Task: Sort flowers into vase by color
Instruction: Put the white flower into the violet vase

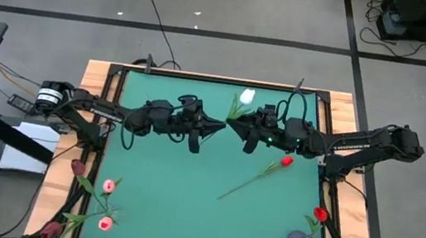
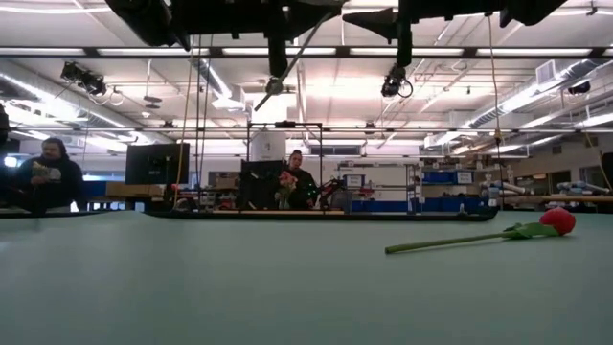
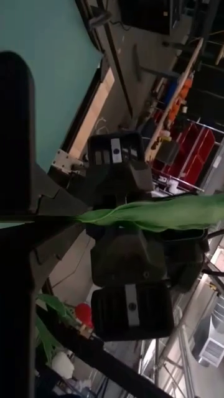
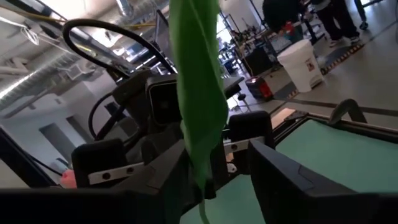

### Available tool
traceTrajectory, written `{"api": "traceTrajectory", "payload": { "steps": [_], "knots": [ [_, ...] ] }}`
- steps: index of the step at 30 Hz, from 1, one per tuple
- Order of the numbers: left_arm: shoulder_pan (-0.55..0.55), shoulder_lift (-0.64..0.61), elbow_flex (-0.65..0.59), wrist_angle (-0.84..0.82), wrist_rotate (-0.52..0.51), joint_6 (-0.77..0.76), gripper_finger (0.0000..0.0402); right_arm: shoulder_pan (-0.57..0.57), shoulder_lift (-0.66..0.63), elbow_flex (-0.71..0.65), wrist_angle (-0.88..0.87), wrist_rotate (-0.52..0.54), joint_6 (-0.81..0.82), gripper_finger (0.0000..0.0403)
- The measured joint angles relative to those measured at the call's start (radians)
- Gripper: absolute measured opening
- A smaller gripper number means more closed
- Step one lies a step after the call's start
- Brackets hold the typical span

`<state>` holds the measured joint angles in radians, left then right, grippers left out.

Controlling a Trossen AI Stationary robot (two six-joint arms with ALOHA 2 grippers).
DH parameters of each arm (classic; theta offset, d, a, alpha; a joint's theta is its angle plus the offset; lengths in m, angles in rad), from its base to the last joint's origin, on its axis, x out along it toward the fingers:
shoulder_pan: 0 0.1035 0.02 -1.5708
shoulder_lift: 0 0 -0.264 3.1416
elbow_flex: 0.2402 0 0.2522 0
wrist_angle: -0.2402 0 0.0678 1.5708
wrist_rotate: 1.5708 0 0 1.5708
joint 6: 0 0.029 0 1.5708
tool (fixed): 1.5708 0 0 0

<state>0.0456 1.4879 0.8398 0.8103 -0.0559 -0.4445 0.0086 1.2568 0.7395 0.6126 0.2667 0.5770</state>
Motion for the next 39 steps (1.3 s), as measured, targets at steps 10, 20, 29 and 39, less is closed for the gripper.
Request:
{"api": "traceTrajectory", "payload": {
  "steps": [10, 20, 29, 39],
  "knots": [
    [0.001, 0.0, 0.0, -0.023, 0.006, -0.005, 0.0023, -0.016, 0.001, 0.0, 0.0, -0.024, -0.032, 0.006],
    [0.018, -0.04, 0.0, -0.162, 0.134, -0.012, 0.0171, -0.013, -0.012, 0.075, -0.22, -0.037, -0.173, 0.0007],
    [0.022, -0.248, 0.0, -0.476, 0.272, 0.208, 0.0241, 0.069, -0.063, 0.436, -1.037, -0.051, -0.338, 0.0005],
    [0.022, -0.384, 0.0, -0.473, 0.269, 0.236, 0.0242, 0.154, -0.346, 0.511, -1.353, -0.004, -0.234, 0.0005]
  ]
}}
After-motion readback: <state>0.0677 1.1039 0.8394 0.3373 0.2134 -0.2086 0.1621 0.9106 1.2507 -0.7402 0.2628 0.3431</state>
